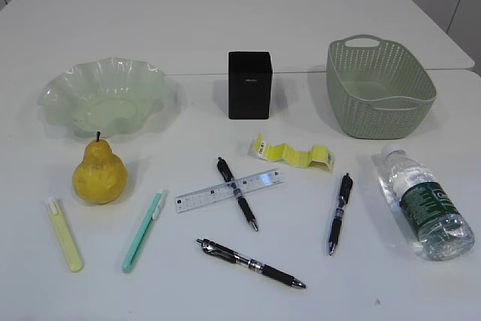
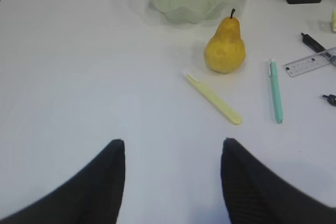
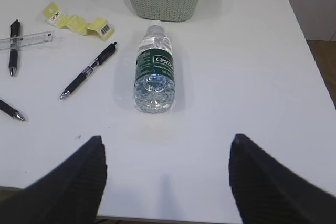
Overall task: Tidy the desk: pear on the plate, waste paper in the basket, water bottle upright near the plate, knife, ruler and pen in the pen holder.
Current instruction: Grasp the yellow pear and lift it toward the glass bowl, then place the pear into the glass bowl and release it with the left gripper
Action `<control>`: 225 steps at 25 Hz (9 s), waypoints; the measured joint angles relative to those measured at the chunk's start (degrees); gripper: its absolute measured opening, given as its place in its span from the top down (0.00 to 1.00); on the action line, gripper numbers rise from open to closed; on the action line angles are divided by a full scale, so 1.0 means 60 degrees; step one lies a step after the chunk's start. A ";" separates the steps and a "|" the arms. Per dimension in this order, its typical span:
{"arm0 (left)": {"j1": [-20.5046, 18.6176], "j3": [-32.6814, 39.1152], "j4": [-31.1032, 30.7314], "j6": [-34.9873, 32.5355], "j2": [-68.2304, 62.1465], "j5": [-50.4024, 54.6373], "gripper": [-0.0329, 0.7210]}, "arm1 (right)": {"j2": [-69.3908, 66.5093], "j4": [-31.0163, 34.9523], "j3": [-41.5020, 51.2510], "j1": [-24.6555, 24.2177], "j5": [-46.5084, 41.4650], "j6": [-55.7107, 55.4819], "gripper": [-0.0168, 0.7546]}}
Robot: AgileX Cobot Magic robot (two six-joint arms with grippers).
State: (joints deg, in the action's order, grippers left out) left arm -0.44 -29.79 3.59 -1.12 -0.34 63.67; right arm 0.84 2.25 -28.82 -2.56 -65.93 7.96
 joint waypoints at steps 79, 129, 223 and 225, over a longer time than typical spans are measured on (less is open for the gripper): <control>0.2174 -0.8302 -0.0353 0.0000 -1.5322 -0.1114 0.35 | -1.2121 0.4317 -0.4781 0.0000 0.2522 0.3768 0.31; 0.2918 -0.9146 -0.0427 0.0257 -1.9474 -0.1471 0.52 | -1.2283 0.4263 -0.4787 0.0000 0.2421 0.3784 0.31; 0.1765 -0.9604 -0.1191 0.0902 -1.7823 -0.0772 0.32 | -1.2762 0.3989 -0.5236 0.0062 0.1607 0.3745 0.33; 0.1765 -0.8505 -0.0887 0.0902 -1.7018 -0.1313 0.32 | -1.2762 0.3788 -0.5330 0.0241 0.1586 0.3725 0.33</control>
State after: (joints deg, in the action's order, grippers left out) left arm 10.14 -80.82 -1.73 4.29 -102.45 55.79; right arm -75.73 24.98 -60.80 -1.11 -56.41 30.31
